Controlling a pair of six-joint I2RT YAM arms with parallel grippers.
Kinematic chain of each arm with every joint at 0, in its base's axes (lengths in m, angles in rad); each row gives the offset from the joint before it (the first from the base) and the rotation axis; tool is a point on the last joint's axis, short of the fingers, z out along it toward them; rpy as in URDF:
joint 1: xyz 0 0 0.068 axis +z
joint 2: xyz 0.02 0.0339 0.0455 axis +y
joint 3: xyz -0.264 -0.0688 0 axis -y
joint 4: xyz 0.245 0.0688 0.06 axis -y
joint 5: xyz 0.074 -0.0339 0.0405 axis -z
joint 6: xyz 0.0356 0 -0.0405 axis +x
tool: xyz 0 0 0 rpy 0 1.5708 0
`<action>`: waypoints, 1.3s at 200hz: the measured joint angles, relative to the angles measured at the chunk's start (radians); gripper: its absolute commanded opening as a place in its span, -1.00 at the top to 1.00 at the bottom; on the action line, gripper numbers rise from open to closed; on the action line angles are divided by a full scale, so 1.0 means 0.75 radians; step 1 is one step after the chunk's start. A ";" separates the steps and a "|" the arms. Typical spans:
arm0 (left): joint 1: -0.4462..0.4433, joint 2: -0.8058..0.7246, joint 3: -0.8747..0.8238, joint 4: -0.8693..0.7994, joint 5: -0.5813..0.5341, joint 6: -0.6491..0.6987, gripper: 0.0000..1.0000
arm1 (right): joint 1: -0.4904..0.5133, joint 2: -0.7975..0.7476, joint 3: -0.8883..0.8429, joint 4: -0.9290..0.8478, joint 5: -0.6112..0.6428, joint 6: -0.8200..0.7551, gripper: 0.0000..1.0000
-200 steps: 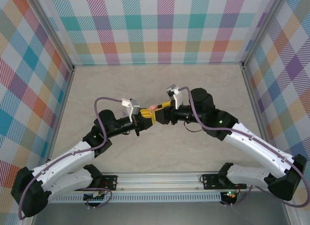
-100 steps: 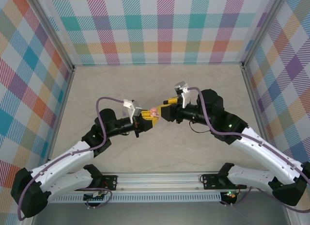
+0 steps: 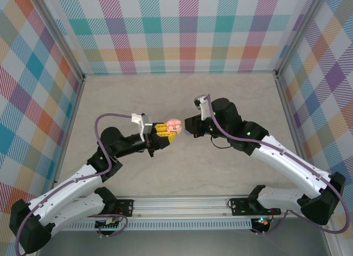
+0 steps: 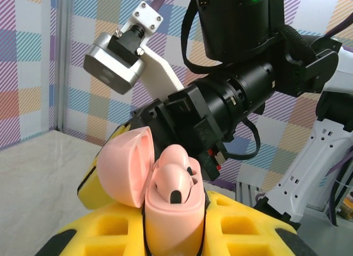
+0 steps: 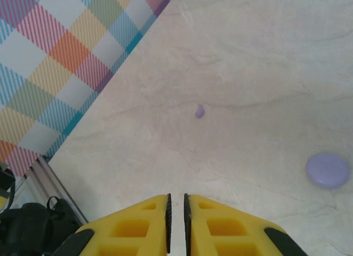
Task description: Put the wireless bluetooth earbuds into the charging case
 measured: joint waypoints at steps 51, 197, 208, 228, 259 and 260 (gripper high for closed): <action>0.000 0.056 -0.002 0.005 0.005 -0.059 0.68 | -0.001 -0.068 -0.033 0.106 -0.138 -0.001 0.69; -0.008 0.172 0.070 0.022 0.094 -0.170 0.68 | -0.034 -0.245 -0.175 0.219 -0.175 -0.021 0.71; -0.008 0.174 0.075 0.023 0.109 -0.174 0.68 | -0.038 -0.256 -0.176 0.223 -0.201 -0.032 0.71; -0.008 0.186 0.102 0.020 0.138 -0.175 0.68 | -0.054 -0.269 -0.176 0.241 -0.250 -0.052 0.72; -0.007 0.203 0.135 -0.006 0.165 -0.174 0.68 | -0.069 -0.283 -0.174 0.246 -0.280 -0.096 0.72; -0.007 0.203 0.136 -0.007 0.165 -0.175 0.69 | -0.069 -0.283 -0.174 0.246 -0.281 -0.099 0.72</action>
